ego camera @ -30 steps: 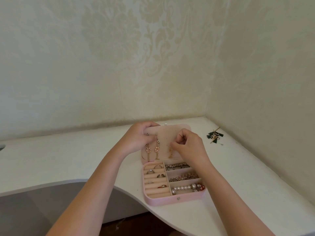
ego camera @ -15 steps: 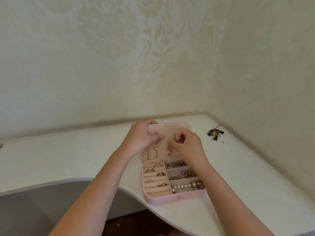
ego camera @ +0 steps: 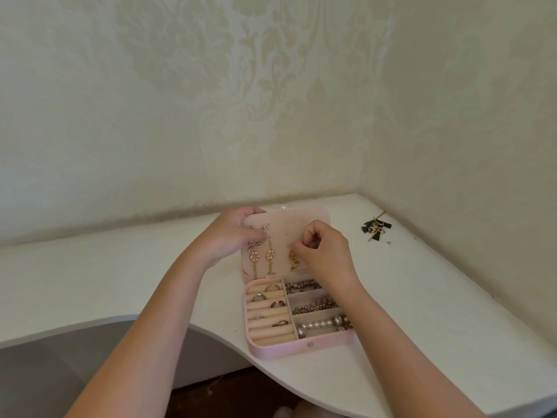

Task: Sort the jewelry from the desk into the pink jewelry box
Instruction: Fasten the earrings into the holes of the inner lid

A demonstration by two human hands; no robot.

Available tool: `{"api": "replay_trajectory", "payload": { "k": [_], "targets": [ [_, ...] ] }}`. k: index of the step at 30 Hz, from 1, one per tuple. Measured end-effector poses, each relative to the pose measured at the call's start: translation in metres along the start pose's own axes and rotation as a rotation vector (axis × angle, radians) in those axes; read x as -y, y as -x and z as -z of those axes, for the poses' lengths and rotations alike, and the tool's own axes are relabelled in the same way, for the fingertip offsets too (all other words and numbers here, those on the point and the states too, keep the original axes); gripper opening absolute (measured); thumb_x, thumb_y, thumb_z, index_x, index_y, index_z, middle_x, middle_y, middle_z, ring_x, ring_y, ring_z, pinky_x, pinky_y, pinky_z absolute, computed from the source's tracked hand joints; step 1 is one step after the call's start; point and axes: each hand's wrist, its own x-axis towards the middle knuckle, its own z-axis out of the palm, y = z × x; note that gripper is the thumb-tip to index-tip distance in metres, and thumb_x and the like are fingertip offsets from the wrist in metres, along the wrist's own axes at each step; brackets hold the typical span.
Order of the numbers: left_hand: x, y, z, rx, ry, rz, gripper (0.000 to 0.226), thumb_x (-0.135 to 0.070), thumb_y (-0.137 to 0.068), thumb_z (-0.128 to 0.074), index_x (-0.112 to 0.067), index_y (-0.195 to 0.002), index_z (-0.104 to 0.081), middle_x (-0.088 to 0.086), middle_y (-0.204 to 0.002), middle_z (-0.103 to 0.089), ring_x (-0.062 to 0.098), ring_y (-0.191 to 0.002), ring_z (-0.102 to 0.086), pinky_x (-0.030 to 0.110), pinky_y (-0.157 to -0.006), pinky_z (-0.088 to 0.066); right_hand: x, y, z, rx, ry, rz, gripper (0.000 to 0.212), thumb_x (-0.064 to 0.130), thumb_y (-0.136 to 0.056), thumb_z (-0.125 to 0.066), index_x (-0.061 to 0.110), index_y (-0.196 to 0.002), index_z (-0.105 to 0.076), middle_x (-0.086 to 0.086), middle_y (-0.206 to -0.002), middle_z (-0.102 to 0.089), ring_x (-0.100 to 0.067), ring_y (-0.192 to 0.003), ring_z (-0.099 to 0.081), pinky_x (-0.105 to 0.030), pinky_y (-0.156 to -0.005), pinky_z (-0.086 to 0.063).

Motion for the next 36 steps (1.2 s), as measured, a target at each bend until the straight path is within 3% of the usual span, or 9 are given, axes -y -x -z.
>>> {"api": "replay_trajectory", "payload": {
  "k": [4, 9, 14, 18, 20, 23, 28, 30, 36],
  "targets": [
    [0.001, 0.000, 0.001, 0.018, 0.029, -0.001, 0.025, -0.001, -0.074, -0.068, -0.014, -0.095, -0.065, 0.003, -0.083, -0.067, 0.013, -0.073, -0.060, 0.017, -0.060, -0.045, 0.002, -0.001, 0.000, -0.025, -0.007, -0.005, 0.030, 0.000, -0.076, -0.065, 0.017, -0.062, -0.044, 0.007, -0.060, -0.046, 0.000, -0.049, -0.040, -0.010, -0.052, -0.036],
    [0.000, 0.001, 0.000, 0.018, 0.044, 0.003, 0.037, -0.014, -0.061, -0.064, -0.012, -0.098, -0.065, 0.006, -0.088, -0.069, 0.015, -0.079, -0.062, 0.027, -0.072, -0.045, 0.005, -0.002, 0.000, -0.063, -0.035, -0.025, 0.029, 0.002, -0.078, -0.063, 0.015, -0.063, -0.043, 0.005, -0.061, -0.046, -0.001, -0.049, -0.036, -0.011, -0.051, -0.036],
    [-0.002, 0.002, 0.003, 0.037, 0.029, -0.006, 0.030, -0.017, -0.063, -0.065, -0.016, -0.093, -0.067, 0.004, -0.084, -0.069, 0.013, -0.077, -0.062, 0.026, -0.071, -0.044, 0.009, -0.003, -0.001, -0.064, -0.022, -0.038, 0.025, 0.003, -0.078, -0.064, 0.012, -0.065, -0.044, 0.001, -0.063, -0.049, -0.002, -0.049, -0.037, -0.011, -0.050, -0.035],
    [-0.001, 0.002, 0.005, 0.034, -0.010, -0.013, 0.028, -0.039, -0.078, -0.064, -0.016, -0.094, -0.069, 0.002, -0.088, -0.069, 0.013, -0.082, -0.059, 0.030, -0.079, -0.043, 0.013, -0.001, -0.002, -0.058, -0.021, -0.038, 0.033, 0.002, -0.077, -0.063, 0.017, -0.061, -0.039, 0.002, -0.062, -0.049, -0.002, -0.049, -0.038, -0.011, -0.051, -0.036],
    [-0.001, 0.003, 0.005, 0.018, -0.017, -0.021, 0.023, -0.037, -0.085, -0.062, -0.016, -0.093, -0.069, -0.002, -0.086, -0.067, 0.011, -0.081, -0.057, 0.029, -0.077, -0.041, 0.013, 0.000, -0.003, -0.060, -0.006, -0.037, 0.032, 0.002, -0.076, -0.062, 0.016, -0.061, -0.038, 0.002, -0.061, -0.048, -0.005, -0.052, -0.037, -0.017, -0.053, -0.036],
    [-0.005, 0.003, 0.003, 0.005, -0.060, -0.038, 0.022, -0.034, -0.078, -0.066, -0.017, -0.093, -0.068, -0.004, -0.083, -0.066, 0.009, -0.077, -0.057, 0.025, -0.071, -0.041, 0.015, 0.000, -0.008, -0.078, 0.105, 0.011, 0.031, 0.002, -0.074, -0.059, 0.017, -0.061, -0.035, -0.001, -0.060, -0.044, -0.014, -0.056, -0.036, -0.032, -0.056, -0.038],
    [-0.013, 0.003, 0.001, -0.006, -0.121, -0.071, 0.009, -0.020, -0.084, -0.068, -0.015, -0.092, -0.068, -0.004, -0.082, -0.066, 0.006, -0.072, -0.056, 0.016, -0.063, -0.042, 0.023, 0.002, -0.017, -0.102, 0.285, 0.109, 0.038, 0.005, -0.076, -0.056, 0.024, -0.059, -0.028, 0.007, -0.054, -0.036, -0.010, -0.048, -0.031, -0.022, -0.048, -0.029],
    [-0.015, 0.001, 0.001, 0.000, -0.175, -0.094, 0.011, -0.021, -0.081, -0.072, -0.018, -0.091, -0.068, -0.003, -0.084, -0.067, 0.006, -0.072, -0.057, 0.017, -0.063, -0.042, 0.023, 0.001, -0.019, -0.102, 0.286, 0.098, 0.035, 0.008, -0.080, -0.057, 0.022, -0.060, -0.032, 0.008, -0.055, -0.038, -0.009, -0.049, -0.032, -0.021, -0.048, -0.028],
    [-0.019, -0.010, -0.006, -0.028, -0.409, -0.154, 0.029, -0.038, -0.071, -0.079, -0.021, -0.084, -0.060, 0.003, -0.085, -0.064, 0.013, -0.072, -0.052, 0.028, -0.061, -0.036, 0.017, -0.002, -0.008, -0.100, 0.181, 0.019, 0.019, 0.014, -0.082, -0.067, 0.012, -0.070, -0.052, 0.005, -0.065, -0.054, -0.013, -0.062, -0.049, -0.031, -0.062, -0.045]
  ]
}}
